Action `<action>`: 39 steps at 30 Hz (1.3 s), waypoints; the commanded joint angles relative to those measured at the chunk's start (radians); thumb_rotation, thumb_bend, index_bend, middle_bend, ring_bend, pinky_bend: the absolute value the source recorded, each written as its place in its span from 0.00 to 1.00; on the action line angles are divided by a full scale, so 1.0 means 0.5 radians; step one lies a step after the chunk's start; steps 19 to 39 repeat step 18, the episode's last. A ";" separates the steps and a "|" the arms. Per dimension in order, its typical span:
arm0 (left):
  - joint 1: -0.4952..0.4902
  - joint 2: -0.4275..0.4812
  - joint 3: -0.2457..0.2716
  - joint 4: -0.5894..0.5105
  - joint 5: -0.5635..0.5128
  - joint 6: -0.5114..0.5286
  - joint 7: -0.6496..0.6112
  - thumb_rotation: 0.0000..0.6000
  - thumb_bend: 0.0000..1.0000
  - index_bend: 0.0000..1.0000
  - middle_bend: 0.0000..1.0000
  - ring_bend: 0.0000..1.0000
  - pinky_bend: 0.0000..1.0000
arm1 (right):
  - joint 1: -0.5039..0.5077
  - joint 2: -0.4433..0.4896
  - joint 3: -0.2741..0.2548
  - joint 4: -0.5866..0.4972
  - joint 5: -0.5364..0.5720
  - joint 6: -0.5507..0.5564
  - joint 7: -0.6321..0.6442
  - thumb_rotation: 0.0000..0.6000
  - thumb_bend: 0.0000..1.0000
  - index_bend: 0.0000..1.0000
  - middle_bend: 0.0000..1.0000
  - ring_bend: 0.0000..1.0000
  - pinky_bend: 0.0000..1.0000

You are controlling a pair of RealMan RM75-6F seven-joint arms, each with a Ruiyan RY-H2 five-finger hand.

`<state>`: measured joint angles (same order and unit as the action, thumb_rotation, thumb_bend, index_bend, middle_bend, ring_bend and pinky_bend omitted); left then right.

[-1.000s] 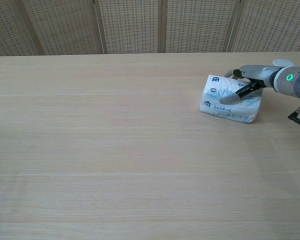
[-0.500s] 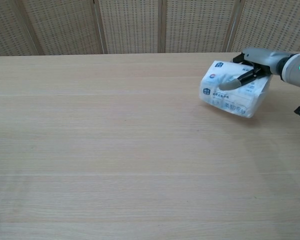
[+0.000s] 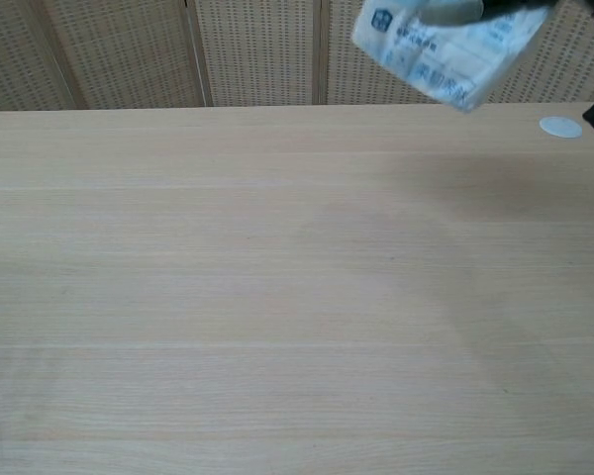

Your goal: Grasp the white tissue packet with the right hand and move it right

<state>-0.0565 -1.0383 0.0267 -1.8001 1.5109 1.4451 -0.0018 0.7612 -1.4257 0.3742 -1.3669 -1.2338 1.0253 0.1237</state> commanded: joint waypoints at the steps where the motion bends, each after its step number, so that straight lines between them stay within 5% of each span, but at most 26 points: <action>1: 0.019 0.011 0.008 -0.006 0.008 0.025 -0.004 1.00 0.32 0.12 0.00 0.00 0.00 | 0.004 0.084 0.074 -0.101 -0.030 0.056 0.040 1.00 0.22 0.44 0.88 0.80 0.81; 39: 0.040 0.022 0.005 -0.049 0.016 0.052 0.039 1.00 0.32 0.12 0.00 0.00 0.00 | 0.000 0.176 0.076 -0.173 0.012 0.084 0.048 1.00 0.22 0.43 0.87 0.80 0.81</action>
